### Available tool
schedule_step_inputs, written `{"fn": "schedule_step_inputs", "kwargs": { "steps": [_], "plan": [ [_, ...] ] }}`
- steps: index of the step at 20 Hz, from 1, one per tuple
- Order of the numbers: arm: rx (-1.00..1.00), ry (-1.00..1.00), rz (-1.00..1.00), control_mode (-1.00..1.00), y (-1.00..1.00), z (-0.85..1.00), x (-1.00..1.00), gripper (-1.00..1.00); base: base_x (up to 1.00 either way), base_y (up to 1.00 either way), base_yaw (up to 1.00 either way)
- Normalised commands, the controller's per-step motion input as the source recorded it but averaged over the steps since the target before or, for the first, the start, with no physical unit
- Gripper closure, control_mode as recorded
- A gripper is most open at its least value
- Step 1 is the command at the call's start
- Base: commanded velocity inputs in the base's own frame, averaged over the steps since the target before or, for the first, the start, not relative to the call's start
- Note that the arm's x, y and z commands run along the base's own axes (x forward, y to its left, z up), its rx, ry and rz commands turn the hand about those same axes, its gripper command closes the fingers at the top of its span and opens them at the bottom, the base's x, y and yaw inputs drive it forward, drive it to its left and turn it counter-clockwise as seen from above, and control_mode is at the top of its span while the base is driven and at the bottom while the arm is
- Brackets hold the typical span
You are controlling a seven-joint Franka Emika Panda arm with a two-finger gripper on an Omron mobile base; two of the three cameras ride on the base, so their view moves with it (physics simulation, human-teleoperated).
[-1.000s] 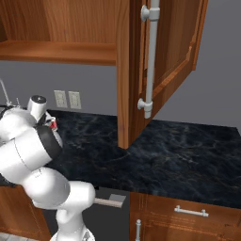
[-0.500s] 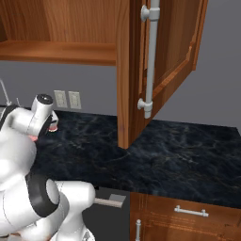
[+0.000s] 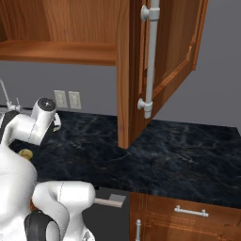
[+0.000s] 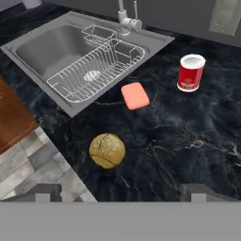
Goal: Open the cabinet. Pick the bar soap and place it next to the sink. Then close the cabinet.
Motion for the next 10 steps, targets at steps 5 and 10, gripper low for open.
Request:
{"fn": "schedule_step_inputs", "kwargs": {
  "steps": [5,10],
  "plan": [
    [0.01,0.0,-0.28,-1.0,-0.34,0.47,-0.31,-1.0,0.0,0.0,0.0],
    [0.0,0.14,-0.26,-1.0,-0.48,0.58,-0.23,-1.0,0.0,0.0,0.0]
  ]
}}
